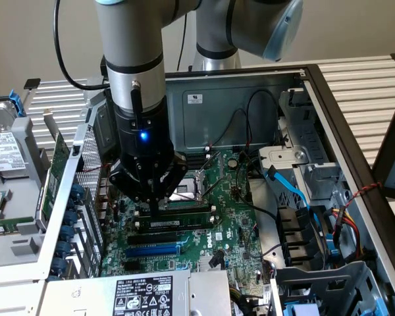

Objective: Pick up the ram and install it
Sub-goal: 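Press down the ram until it locks into place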

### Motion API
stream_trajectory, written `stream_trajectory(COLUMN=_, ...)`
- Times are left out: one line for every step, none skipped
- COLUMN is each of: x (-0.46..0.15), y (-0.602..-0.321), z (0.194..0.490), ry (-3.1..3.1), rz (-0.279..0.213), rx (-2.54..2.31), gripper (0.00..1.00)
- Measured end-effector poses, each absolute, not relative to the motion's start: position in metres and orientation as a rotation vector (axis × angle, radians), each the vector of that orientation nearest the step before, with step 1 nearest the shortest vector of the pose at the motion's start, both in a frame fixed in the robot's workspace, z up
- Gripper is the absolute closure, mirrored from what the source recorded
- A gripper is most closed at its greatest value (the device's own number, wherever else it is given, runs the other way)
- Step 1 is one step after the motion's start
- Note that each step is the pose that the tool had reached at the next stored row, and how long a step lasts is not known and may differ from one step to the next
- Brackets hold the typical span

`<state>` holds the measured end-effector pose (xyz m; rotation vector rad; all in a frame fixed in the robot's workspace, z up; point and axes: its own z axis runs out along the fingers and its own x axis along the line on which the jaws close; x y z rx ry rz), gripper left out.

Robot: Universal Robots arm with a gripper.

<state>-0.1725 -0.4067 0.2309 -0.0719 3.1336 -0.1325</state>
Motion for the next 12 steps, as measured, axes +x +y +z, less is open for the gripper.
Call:
stream_trajectory(x=-0.1725, y=-0.4069, z=0.2308, ry=3.134, rz=-0.132, rx=-0.068, gripper=0.89)
stream_trajectory(x=-0.1725, y=-0.4072, z=0.2306, ry=3.134, rz=-0.132, rx=-0.065, gripper=0.89)
stream_trajectory(x=-0.1725, y=-0.4075, z=0.2306, ry=3.134, rz=-0.133, rx=-0.061, gripper=0.89)
stream_trajectory(x=-0.1725, y=-0.4078, z=0.2304, ry=3.134, rz=-0.132, rx=-0.057, gripper=0.89)
stream_trajectory(x=-0.1725, y=-0.4081, z=0.2303, ry=3.134, rz=-0.132, rx=-0.053, gripper=0.89)
stream_trajectory(x=-0.1725, y=-0.4084, z=0.2302, ry=3.134, rz=-0.132, rx=-0.05, gripper=0.89)
stream_trajectory(x=-0.1725, y=-0.4087, z=0.2301, ry=3.134, rz=-0.132, rx=-0.047, gripper=0.89)
stream_trajectory(x=-0.1725, y=-0.409, z=0.23, ry=3.134, rz=-0.132, rx=-0.044, gripper=0.89)
stream_trajectory(x=-0.1725, y=-0.4094, z=0.2299, ry=3.134, rz=-0.132, rx=-0.041, gripper=0.89)
stream_trajectory(x=-0.1725, y=-0.4096, z=0.2299, ry=3.134, rz=-0.132, rx=-0.039, gripper=0.89)
stream_trajectory(x=-0.1725, y=-0.4097, z=0.2299, ry=3.134, rz=-0.132, rx=-0.038, gripper=0.89)
stream_trajectory(x=-0.1725, y=-0.4099, z=0.2299, ry=3.134, rz=-0.13, rx=-0.038, gripper=0.89)
